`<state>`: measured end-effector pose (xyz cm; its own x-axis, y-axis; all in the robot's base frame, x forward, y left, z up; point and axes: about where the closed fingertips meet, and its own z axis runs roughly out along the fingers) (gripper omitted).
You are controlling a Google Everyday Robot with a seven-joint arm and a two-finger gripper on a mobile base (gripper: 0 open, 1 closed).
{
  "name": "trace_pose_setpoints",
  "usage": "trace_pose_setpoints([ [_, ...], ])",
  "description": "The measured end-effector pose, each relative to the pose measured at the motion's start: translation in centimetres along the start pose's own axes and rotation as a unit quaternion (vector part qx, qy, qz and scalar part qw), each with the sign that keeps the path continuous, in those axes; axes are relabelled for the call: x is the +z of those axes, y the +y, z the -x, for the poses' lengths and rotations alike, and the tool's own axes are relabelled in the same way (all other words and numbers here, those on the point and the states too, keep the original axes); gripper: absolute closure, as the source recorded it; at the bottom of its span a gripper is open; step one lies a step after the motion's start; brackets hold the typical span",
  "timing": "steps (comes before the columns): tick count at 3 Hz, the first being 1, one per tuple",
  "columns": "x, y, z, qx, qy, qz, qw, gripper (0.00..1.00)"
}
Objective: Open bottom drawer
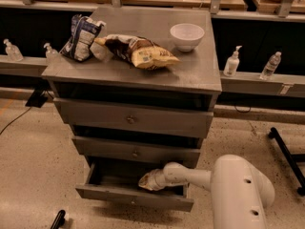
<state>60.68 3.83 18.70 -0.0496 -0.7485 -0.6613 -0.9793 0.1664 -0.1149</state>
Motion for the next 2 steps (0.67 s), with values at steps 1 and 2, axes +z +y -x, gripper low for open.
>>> trace_pose_setpoints([
  [1, 0.9, 0.5, -1.5, 0.012, 0.029, 0.017, 0.9994, 1.00],
  [2, 1.3, 2.4, -2.6, 0.016, 0.041, 0.049, 0.9978, 1.00],
])
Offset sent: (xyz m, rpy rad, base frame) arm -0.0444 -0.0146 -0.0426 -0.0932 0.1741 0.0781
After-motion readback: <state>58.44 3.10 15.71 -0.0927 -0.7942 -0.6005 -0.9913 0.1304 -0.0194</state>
